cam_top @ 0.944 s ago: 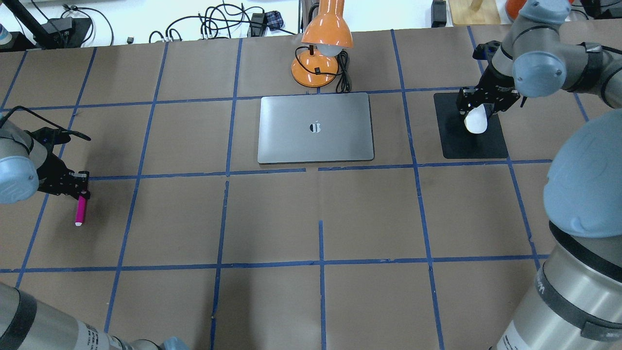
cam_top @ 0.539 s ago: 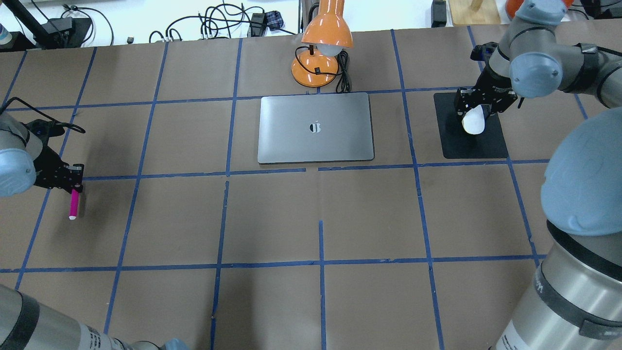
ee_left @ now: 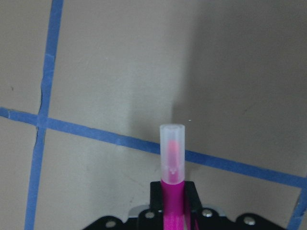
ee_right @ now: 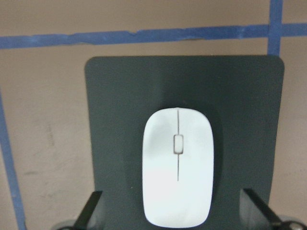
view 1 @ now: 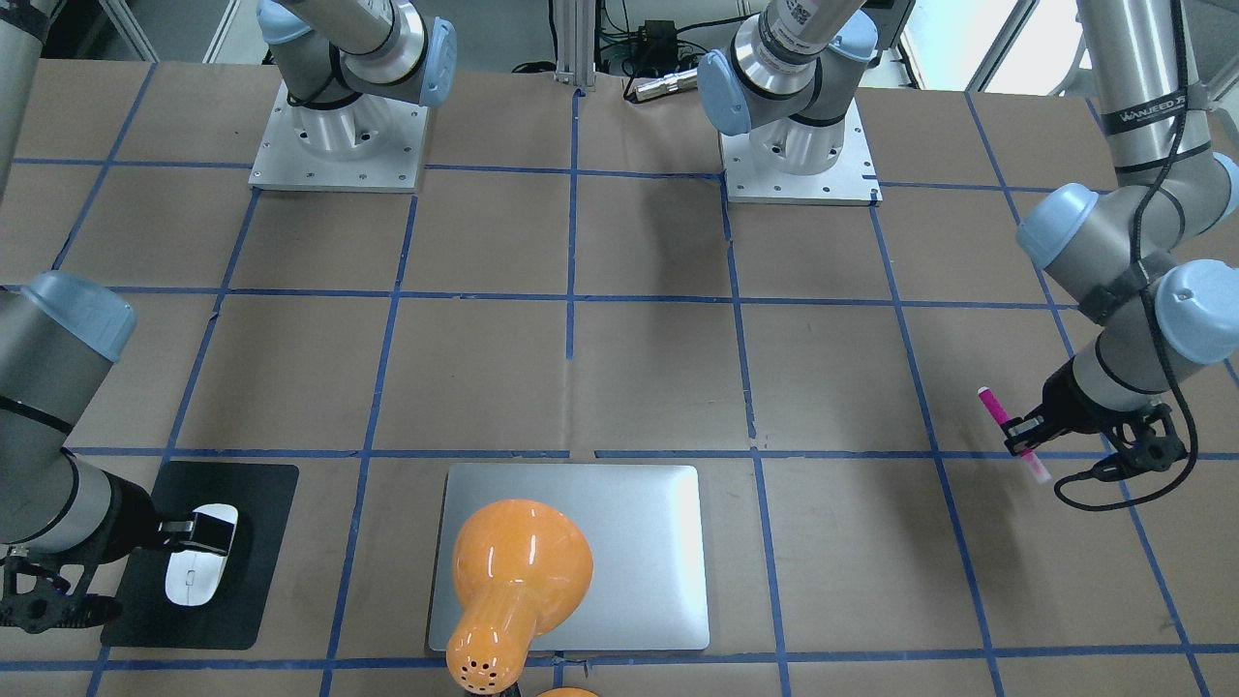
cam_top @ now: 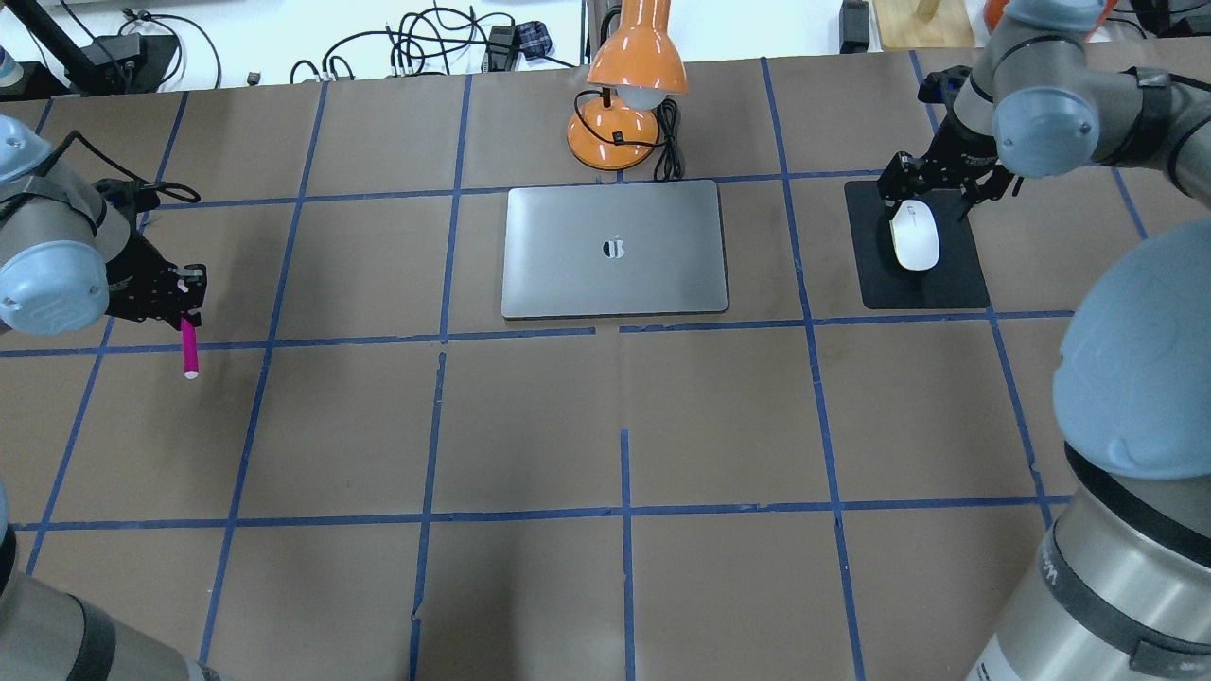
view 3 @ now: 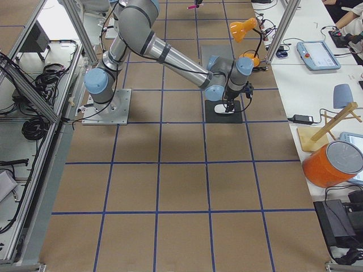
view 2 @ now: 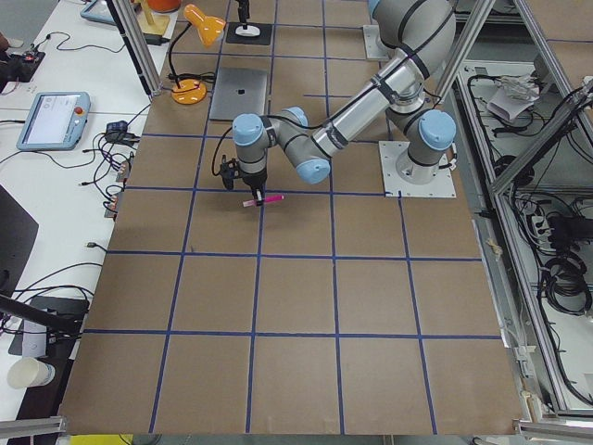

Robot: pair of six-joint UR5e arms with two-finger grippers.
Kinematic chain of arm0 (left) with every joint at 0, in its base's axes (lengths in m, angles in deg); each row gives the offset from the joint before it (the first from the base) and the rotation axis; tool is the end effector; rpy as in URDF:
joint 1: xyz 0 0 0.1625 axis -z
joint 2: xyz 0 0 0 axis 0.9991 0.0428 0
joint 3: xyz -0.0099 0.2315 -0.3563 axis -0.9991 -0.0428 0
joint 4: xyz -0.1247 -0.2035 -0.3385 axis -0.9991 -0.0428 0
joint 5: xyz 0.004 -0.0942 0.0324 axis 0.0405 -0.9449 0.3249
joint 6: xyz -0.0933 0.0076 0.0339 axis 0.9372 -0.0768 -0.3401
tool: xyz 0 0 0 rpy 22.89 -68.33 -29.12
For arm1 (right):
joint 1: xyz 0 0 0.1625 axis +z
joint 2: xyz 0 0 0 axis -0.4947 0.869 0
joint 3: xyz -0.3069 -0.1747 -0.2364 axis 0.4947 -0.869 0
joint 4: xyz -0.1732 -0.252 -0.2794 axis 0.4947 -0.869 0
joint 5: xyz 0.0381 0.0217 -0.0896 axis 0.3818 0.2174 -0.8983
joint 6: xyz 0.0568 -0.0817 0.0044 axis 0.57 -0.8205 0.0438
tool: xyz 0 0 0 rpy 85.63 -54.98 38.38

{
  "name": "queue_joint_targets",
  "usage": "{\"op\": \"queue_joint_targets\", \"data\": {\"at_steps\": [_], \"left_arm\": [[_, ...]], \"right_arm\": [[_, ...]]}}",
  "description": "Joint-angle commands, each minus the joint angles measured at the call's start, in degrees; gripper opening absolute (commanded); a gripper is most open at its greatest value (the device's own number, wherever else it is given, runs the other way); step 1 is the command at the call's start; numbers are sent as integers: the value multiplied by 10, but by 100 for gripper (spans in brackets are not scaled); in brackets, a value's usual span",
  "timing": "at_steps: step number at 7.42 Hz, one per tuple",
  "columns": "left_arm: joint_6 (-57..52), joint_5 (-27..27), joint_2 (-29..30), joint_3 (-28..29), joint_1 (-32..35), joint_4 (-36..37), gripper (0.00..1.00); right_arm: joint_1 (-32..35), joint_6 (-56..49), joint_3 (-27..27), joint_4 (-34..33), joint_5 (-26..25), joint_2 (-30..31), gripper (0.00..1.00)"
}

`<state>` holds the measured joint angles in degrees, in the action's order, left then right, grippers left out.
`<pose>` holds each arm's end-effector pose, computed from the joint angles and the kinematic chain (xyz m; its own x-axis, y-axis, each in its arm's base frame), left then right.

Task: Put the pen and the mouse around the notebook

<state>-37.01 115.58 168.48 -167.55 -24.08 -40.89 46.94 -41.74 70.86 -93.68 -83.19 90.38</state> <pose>0.1457 -0.5728 0.2334 -0.9442 -0.3189 -0.0826 -0.3180 0.9478 -0.0242 -0.0265 -0.6942 0.2413 -0.9995 0.0147 -0.0295 0.0134 0.9989 0.0445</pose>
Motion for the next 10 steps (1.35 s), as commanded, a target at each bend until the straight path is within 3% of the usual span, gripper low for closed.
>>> {"op": "queue_joint_targets", "data": {"at_steps": [1, 4, 5, 8, 10], "left_arm": [[138, 1, -16, -4, 68, -4, 0], [365, -9, -27, -5, 175, -4, 0], [467, -34, -38, -6, 220, -9, 0], [717, -35, -30, -7, 341, -10, 0], [850, -39, -12, -12, 412, -13, 0]], "right_arm": [[53, 7, -21, 91, -22, 73, 100], [91, 54, -17, 284, -21, 253, 100], [95, 59, -16, 293, -22, 279, 100], [151, 100, -9, 279, -17, 272, 100], [153, 93, -6, 257, -12, 264, 100]]}}
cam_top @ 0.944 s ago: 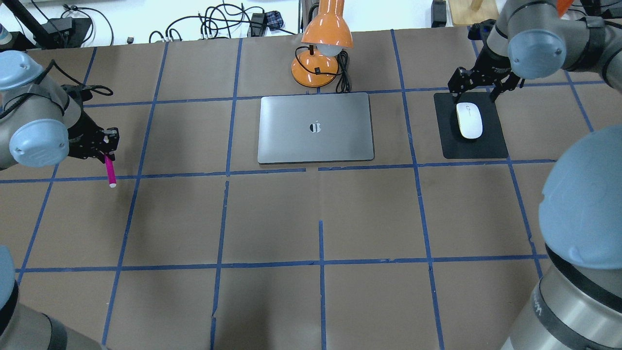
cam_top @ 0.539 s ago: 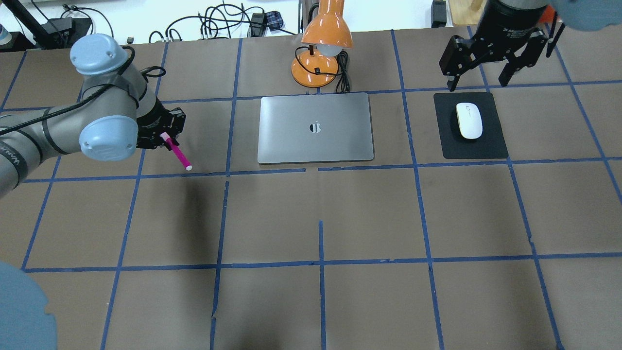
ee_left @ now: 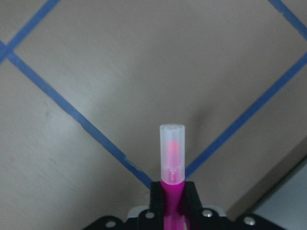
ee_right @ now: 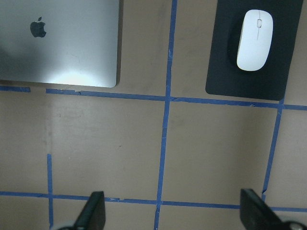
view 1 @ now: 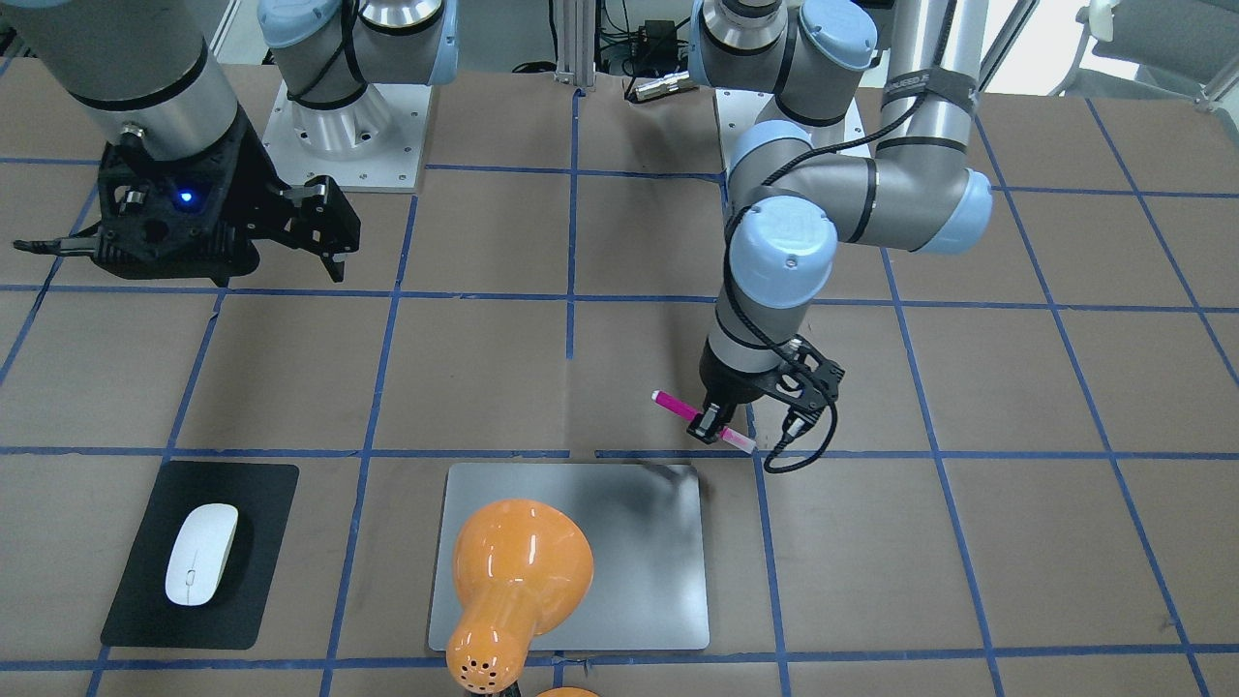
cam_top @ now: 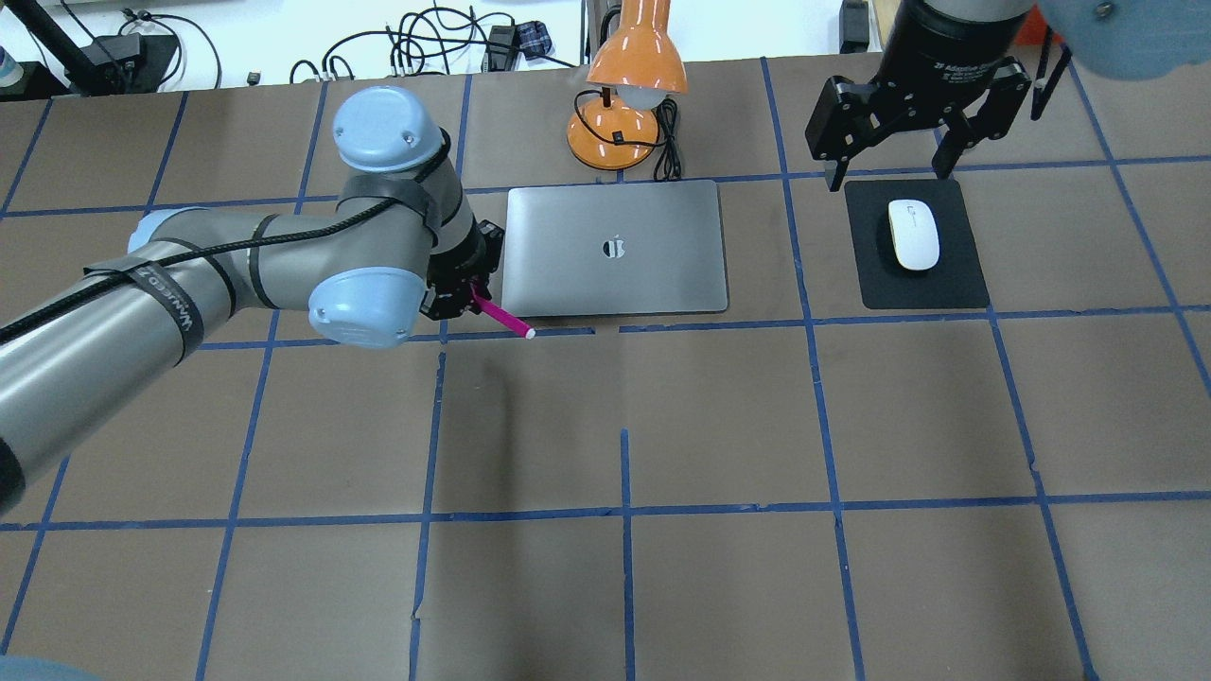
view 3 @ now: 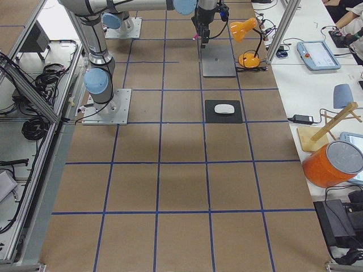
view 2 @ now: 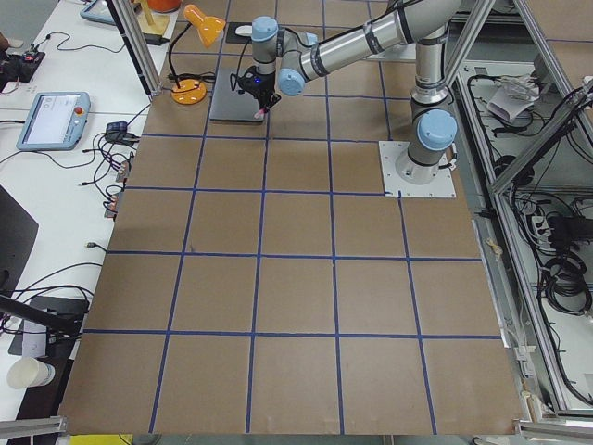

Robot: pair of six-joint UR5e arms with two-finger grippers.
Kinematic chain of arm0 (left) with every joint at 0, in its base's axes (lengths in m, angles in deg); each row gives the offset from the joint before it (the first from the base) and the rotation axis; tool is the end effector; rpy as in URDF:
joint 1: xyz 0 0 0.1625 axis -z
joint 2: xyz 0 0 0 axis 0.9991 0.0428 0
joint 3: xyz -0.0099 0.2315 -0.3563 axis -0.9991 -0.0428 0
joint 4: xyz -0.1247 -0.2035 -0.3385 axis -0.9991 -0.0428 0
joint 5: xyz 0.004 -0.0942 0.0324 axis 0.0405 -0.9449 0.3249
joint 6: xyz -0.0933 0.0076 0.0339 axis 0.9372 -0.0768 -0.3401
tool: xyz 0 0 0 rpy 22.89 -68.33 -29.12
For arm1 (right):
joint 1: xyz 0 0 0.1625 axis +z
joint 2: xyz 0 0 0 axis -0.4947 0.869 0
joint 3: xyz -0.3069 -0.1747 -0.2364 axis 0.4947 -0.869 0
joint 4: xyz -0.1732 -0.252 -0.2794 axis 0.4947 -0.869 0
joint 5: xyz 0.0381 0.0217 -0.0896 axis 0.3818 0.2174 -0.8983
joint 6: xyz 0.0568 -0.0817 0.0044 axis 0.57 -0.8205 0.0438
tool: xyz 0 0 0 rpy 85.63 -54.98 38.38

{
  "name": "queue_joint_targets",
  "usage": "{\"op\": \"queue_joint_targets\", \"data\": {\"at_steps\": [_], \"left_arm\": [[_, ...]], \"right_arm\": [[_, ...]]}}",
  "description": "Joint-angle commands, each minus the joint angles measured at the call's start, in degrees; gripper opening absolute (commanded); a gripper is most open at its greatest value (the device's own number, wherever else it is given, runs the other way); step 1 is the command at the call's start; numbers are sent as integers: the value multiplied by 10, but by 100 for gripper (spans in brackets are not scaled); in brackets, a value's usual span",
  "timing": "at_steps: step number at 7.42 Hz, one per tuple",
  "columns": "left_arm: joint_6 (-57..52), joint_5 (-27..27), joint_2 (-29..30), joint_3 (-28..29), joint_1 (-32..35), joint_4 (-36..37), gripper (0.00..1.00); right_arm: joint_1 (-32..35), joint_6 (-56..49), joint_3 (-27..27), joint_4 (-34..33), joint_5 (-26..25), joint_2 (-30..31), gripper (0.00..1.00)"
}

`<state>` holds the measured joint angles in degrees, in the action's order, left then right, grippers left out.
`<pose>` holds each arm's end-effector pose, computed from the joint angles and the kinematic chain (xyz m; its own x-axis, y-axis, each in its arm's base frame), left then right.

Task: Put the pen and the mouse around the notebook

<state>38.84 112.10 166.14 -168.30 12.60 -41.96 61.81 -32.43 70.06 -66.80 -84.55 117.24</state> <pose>-0.2296 -0.5363 0.2490 -0.5343 -0.8446 0.0347 -0.8452 0.5333 -0.0333 0.1464 -0.5330 0.4934 -0.9965 -0.0835 0.0026 -0.0833 0.9959 0.0365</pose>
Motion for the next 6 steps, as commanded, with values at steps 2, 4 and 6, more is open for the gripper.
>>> {"op": "queue_joint_targets", "data": {"at_steps": [2, 4, 6], "left_arm": [[182, -5, 27, -3, 87, 9, 0], [248, -5, 39, -3, 103, 12, 0], [315, -5, 54, -3, 116, 29, 0]], "right_arm": [[3, 2, 3, -18, 2, -6, 100], [-12, 0, 5, -19, 3, -6, 100], [-20, -1, 20, -20, 3, -1, 100]]}}
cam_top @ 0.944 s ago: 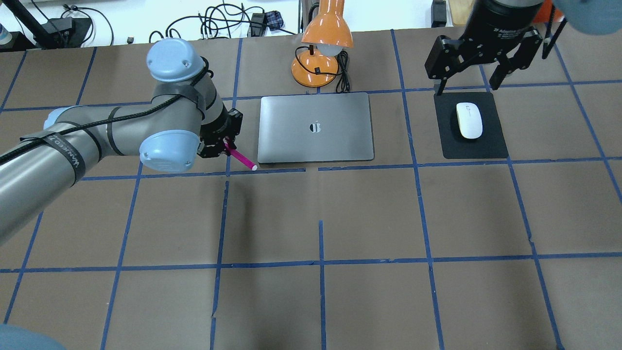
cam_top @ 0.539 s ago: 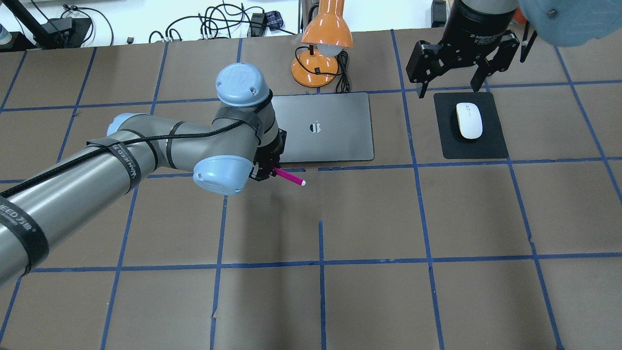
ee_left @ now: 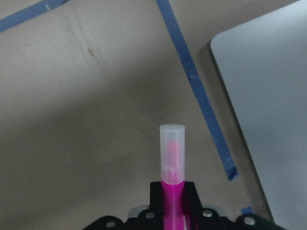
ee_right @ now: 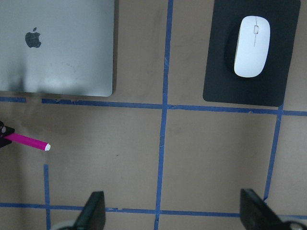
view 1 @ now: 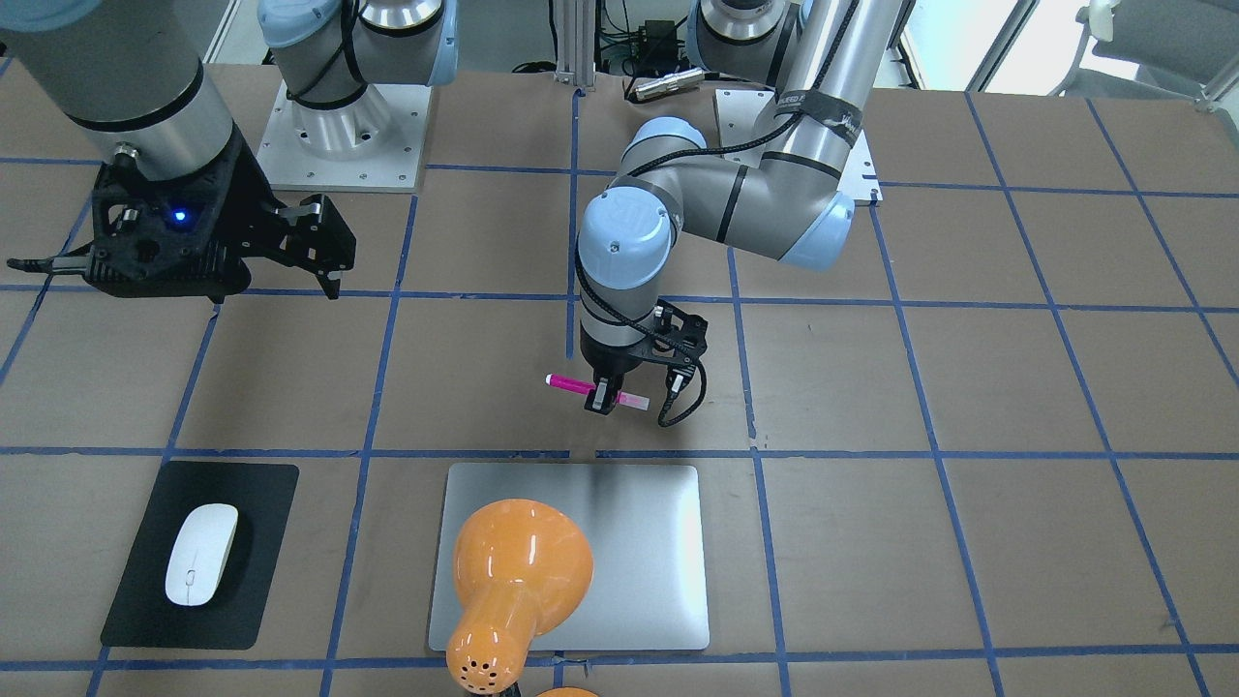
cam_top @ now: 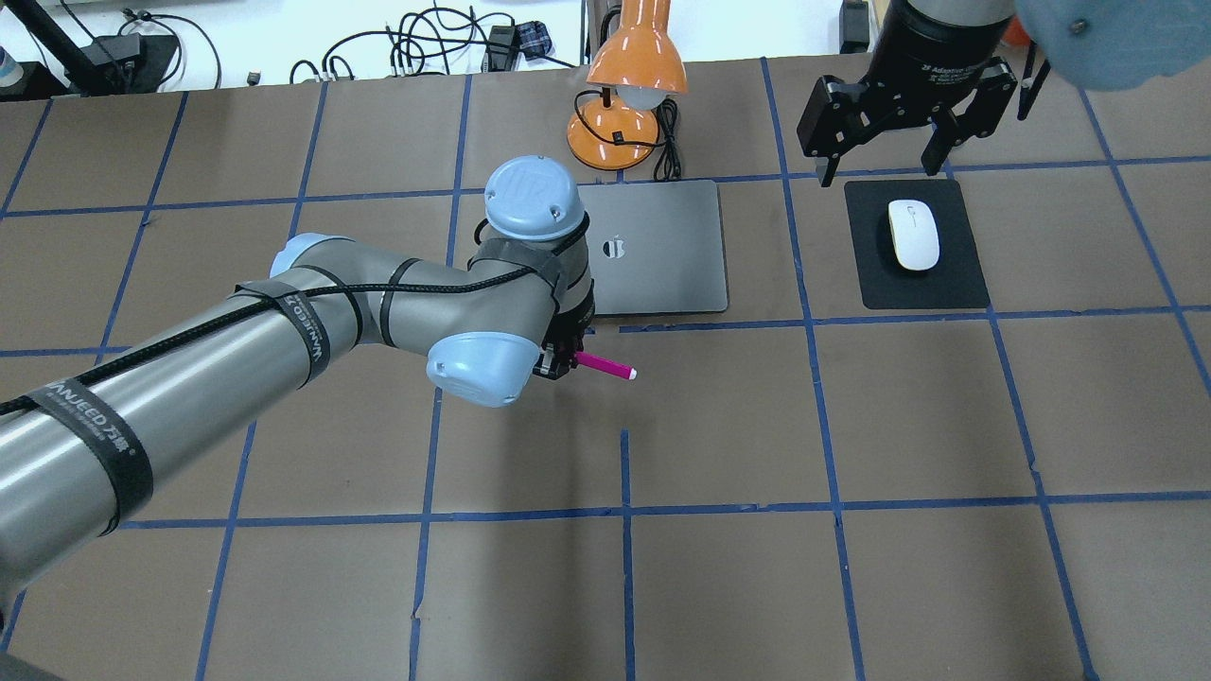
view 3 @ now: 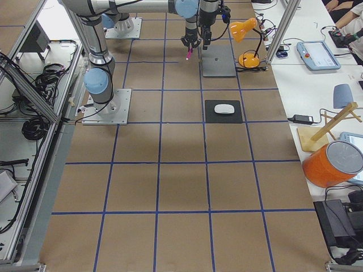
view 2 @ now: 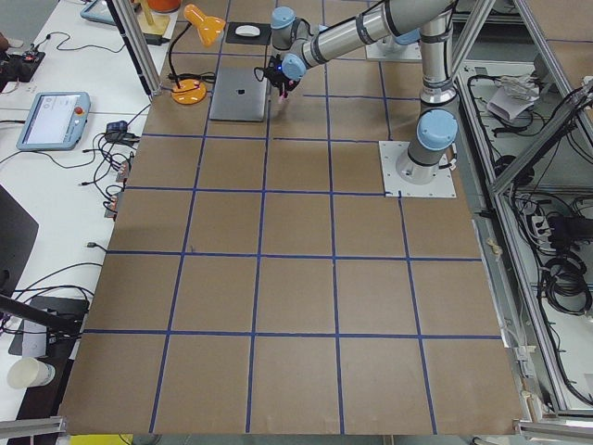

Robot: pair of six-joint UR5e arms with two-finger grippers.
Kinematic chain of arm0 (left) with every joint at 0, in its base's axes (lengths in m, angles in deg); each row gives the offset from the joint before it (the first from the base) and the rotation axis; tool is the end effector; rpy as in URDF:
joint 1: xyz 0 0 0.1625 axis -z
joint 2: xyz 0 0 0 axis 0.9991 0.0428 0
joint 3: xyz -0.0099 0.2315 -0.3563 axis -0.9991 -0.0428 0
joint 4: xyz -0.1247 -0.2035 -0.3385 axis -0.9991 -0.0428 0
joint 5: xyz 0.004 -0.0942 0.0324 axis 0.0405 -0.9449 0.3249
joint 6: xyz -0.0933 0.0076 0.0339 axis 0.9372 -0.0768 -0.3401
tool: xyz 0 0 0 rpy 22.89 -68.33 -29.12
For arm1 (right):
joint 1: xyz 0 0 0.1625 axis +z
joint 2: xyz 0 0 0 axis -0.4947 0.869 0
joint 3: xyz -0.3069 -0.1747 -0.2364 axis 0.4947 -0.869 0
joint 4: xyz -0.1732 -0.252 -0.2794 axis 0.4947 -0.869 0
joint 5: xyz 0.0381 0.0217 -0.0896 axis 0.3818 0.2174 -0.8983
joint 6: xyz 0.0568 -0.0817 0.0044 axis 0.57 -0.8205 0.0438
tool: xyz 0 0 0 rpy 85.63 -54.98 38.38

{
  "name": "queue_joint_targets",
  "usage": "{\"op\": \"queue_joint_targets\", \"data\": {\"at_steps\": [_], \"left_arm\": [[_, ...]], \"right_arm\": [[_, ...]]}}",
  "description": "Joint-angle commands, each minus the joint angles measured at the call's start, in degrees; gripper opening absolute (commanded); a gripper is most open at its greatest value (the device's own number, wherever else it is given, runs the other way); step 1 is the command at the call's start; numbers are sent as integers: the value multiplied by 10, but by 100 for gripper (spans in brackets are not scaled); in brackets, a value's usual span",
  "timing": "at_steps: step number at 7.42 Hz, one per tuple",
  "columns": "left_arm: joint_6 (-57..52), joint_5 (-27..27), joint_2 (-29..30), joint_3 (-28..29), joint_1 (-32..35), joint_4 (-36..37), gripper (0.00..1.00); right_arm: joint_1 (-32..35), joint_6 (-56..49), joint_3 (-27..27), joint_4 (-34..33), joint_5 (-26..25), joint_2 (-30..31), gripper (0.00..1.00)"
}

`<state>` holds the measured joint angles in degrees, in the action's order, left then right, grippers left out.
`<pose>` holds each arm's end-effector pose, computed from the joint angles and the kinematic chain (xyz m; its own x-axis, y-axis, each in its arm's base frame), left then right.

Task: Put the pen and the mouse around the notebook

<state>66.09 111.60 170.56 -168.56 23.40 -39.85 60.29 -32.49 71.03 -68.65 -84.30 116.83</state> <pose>-0.3294 -0.4901 0.2067 -0.2732 -0.9619 0.0007 -0.9619 0.2732 -0.0091 0.1327 -0.5407 0.4844 -0.9983 -0.0579 -0.0014 -0.0579 0.9979 0.0280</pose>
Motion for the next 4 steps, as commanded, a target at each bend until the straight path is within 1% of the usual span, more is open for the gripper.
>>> {"op": "queue_joint_targets", "data": {"at_steps": [1, 2, 4], "left_arm": [[53, -4, 19, 0, 9, 21, 0], [64, -20, 22, 0, 10, 37, 0], [75, -28, 24, 0, 10, 41, 0]], "right_arm": [[-6, 0, 20, -14, 0, 5, 100], [-6, 0, 21, -17, 0, 5, 100], [-5, 2, 21, -17, 0, 6, 100]]}}
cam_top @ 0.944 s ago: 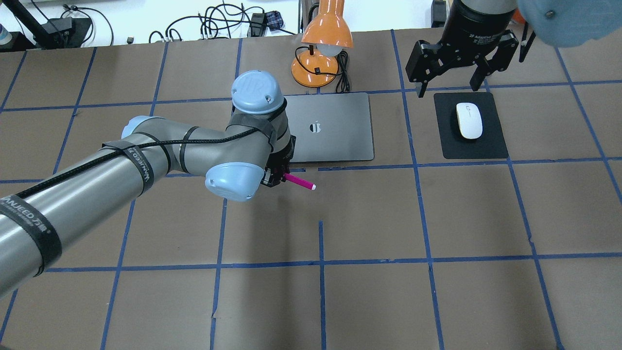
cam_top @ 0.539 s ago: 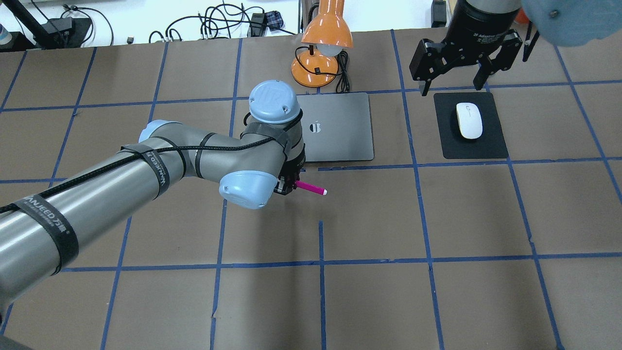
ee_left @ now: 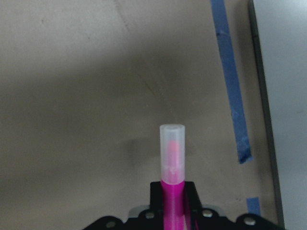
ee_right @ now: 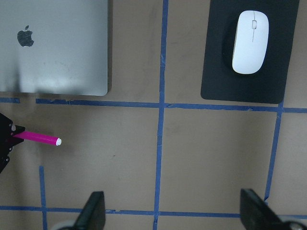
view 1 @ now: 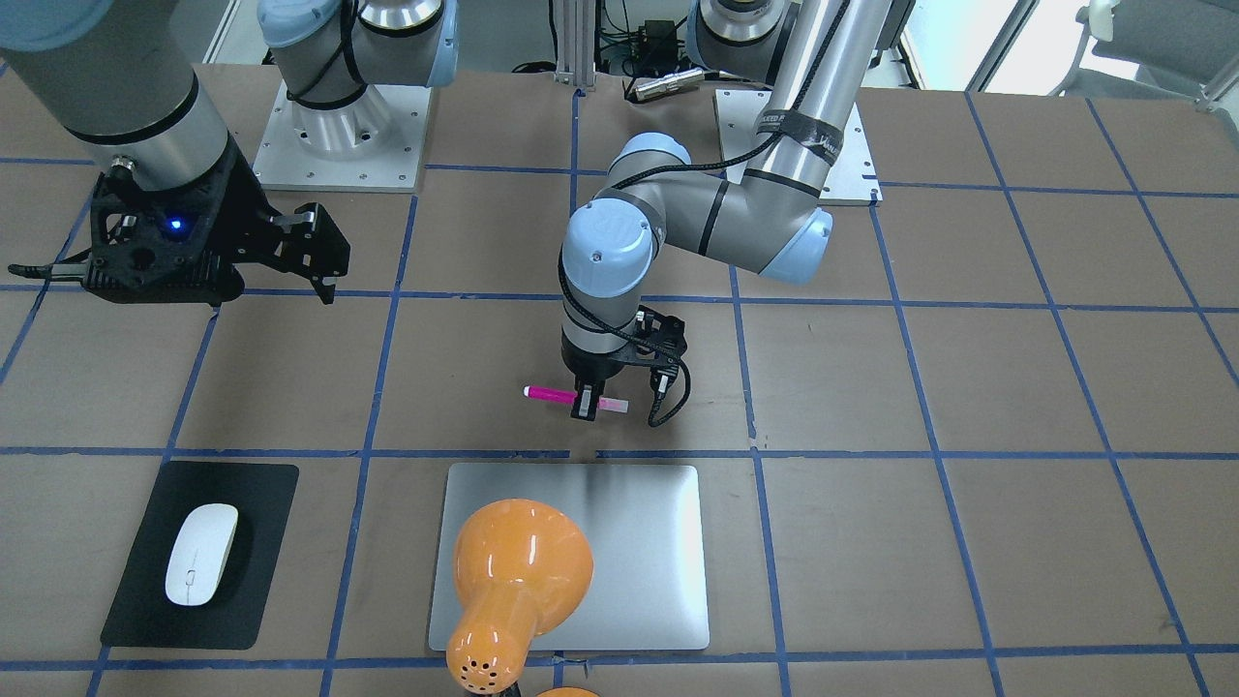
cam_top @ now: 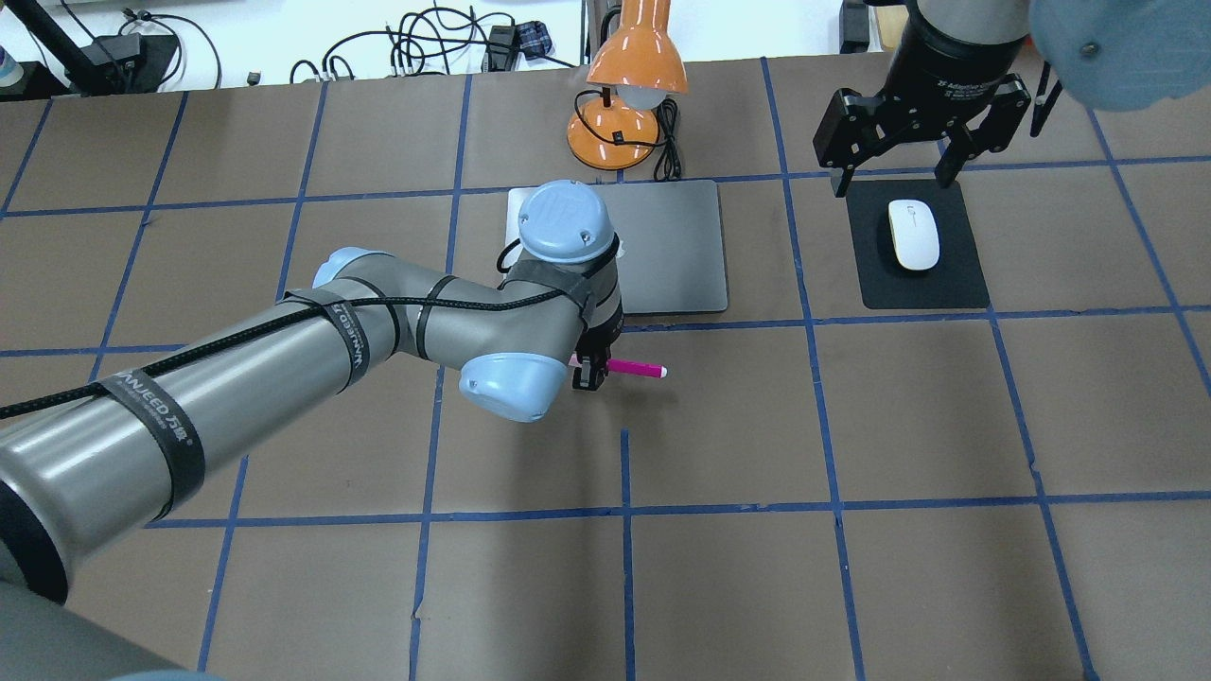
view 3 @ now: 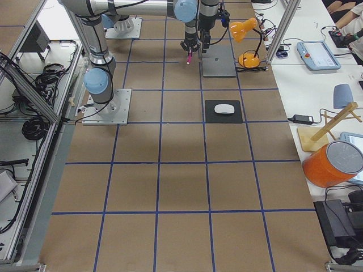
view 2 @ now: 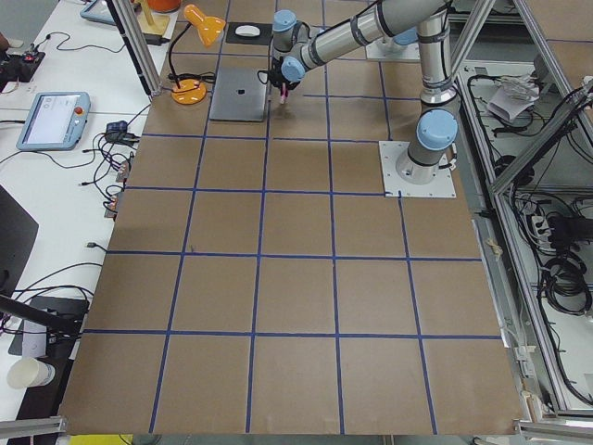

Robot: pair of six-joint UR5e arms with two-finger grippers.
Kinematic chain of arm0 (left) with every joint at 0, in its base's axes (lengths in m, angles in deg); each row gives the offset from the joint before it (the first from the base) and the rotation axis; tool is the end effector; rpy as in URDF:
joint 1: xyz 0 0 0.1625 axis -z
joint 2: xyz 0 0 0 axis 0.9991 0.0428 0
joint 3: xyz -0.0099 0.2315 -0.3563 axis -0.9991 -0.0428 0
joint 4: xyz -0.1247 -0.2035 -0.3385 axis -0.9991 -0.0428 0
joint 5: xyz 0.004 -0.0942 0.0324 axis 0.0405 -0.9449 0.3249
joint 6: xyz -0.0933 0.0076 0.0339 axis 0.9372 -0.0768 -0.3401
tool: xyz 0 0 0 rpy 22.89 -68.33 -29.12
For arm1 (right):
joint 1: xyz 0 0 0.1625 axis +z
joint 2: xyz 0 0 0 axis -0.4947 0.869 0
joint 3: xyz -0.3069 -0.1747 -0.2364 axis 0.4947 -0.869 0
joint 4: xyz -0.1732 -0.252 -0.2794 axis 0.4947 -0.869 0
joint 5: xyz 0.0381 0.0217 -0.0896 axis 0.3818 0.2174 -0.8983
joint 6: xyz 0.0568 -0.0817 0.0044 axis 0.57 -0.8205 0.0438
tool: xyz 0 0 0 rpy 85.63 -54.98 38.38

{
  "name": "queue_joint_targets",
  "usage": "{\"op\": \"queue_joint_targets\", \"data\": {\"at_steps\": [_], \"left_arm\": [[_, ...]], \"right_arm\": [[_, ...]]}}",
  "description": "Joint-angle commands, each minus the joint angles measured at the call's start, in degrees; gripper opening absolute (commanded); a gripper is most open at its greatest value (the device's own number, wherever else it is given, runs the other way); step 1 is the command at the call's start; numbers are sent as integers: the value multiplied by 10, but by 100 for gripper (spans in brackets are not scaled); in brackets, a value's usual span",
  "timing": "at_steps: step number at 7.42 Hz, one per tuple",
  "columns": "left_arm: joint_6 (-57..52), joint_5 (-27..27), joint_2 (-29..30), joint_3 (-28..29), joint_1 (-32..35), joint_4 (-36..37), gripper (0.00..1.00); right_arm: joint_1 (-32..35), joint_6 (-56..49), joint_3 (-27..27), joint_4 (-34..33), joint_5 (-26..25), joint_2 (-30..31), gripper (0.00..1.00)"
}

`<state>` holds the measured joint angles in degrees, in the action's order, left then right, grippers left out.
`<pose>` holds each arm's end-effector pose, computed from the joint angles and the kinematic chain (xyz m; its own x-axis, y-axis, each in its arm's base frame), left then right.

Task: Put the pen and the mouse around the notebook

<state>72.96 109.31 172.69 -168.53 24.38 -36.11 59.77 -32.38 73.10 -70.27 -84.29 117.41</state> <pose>-0.3444 -0.4903 0.1920 -0.1731 -0.9847 0.0215 -0.9841 0.1738 0.0361 0.1278 -0.5378 0.4750 -0.9989 -0.0469 -0.0013 -0.0470 0.9986 0.0257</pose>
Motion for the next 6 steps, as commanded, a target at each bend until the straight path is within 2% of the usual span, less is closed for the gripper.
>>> {"op": "queue_joint_targets", "data": {"at_steps": [1, 2, 3, 4, 5, 6], "left_arm": [[6, -5, 5, 0, 0, 4, 0], [7, -17, 6, 2, 0, 3, 0], [9, -23, 8, 1, 0, 3, 18], [3, -18, 9, 1, 0, 1, 41], [-3, -17, 8, -5, 0, -2, 76], [-3, -17, 6, -3, -1, -2, 89]], "right_arm": [[1, 1, 1, -1, 0, 2, 100], [3, 3, 1, -1, 0, 3, 100], [4, 3, 2, -1, 0, 3, 100], [3, 3, 2, -1, 0, 2, 100], [3, 2, 3, 0, -1, 2, 100], [3, 1, 3, -1, -2, 1, 100]]}}
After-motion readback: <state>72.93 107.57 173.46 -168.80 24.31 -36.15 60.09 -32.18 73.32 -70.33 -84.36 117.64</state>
